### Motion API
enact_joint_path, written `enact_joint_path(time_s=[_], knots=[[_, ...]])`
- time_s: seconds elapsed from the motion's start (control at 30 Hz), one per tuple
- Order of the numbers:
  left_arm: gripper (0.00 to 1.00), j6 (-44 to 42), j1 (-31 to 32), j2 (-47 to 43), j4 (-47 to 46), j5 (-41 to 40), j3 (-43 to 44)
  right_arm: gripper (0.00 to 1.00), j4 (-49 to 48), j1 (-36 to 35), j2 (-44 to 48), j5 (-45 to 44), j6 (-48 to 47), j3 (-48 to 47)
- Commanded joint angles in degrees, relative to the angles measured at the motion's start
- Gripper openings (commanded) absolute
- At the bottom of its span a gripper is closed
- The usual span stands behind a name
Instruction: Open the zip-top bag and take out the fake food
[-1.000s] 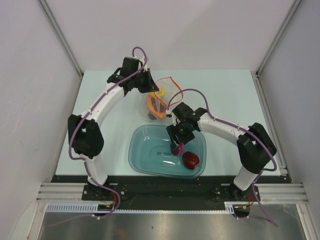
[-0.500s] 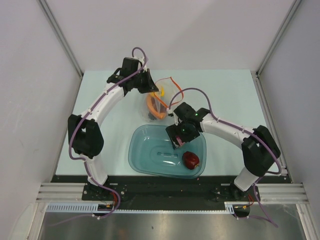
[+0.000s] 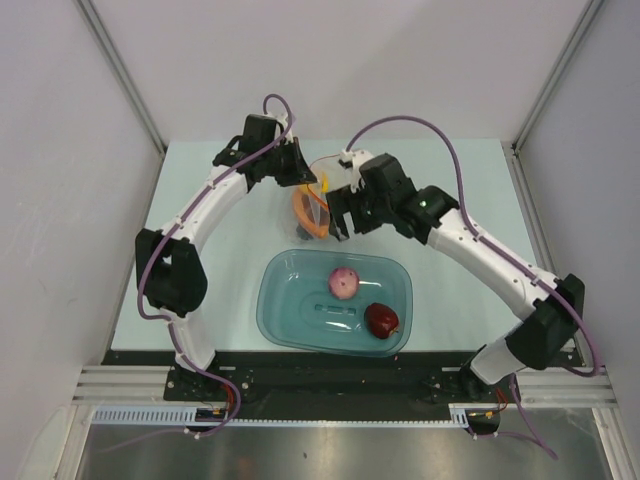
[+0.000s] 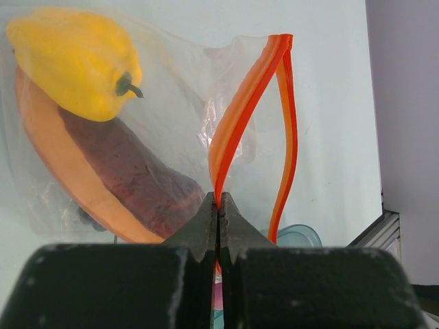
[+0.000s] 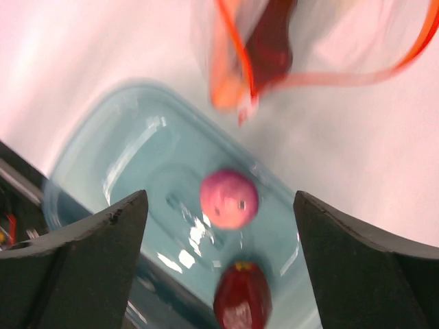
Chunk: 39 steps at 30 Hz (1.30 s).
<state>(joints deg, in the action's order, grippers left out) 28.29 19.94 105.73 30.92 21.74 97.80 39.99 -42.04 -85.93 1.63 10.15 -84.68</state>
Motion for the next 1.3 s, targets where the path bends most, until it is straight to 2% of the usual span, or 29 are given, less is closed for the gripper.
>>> enact_joint_path(time_s=[0.0, 0.03, 0.1, 0.2, 0.37, 0.63, 0.73, 0.77, 0.97, 1.1, 1.27], knots=[[0.0, -0.1, -0.5, -3.0, -1.7, 1.1, 0.1, 0.82, -2.7, 2.5, -8.4, -0.6, 4.9, -10.7], [0.0, -0.1, -0.5, -3.2, -1.8, 1.0, -0.1, 0.79, -2.1, 4.1, -10.2, 0.2, 5.7, -15.5], [0.0, 0.1, -0.5, -3.4, -1.7, 1.1, -0.2, 0.69, -0.6, 5.7, -15.7, 4.0, 8.1, -20.0], [0.0, 0.4, -0.5, -3.8, -1.8, 1.0, -0.2, 0.58, 1.0, 8.6, -22.0, 7.6, 10.1, -27.4], [0.0, 0.9, -0.5, -4.1, -1.7, 1.2, -0.1, 0.56, -2.6, 10.6, -26.6, 9.9, 11.5, -29.0], [0.0, 2.3, -0.5, -5.0, -2.4, 2.3, -0.8, 0.63, -6.1, 10.8, -32.1, 13.0, 13.0, -27.1], [0.0, 3.3, -0.5, -5.3, -3.1, 3.3, -0.7, 0.69, -9.6, 10.9, -33.1, 14.2, 15.6, -26.0], [0.0, 3.7, -0.4, -5.3, -3.4, 3.4, -0.7, 0.72, -11.8, 11.1, -33.4, 14.5, 17.9, -25.7], [0.0, 5.2, -0.2, -5.0, -4.2, 4.9, -0.2, 0.79, -18.8, 10.8, -36.8, 13.8, 28.9, -24.3], [0.0, 5.7, 0.9, -4.7, -4.8, 5.2, -0.2, 0.8, -24.6, 10.9, -37.6, 13.7, 35.8, -22.4], [0.0, 6.7, 2.6, -4.0, -5.3, 5.9, 0.5, 0.8, -25.7, 11.1, -39.3, 10.8, 40.0, -22.1]])
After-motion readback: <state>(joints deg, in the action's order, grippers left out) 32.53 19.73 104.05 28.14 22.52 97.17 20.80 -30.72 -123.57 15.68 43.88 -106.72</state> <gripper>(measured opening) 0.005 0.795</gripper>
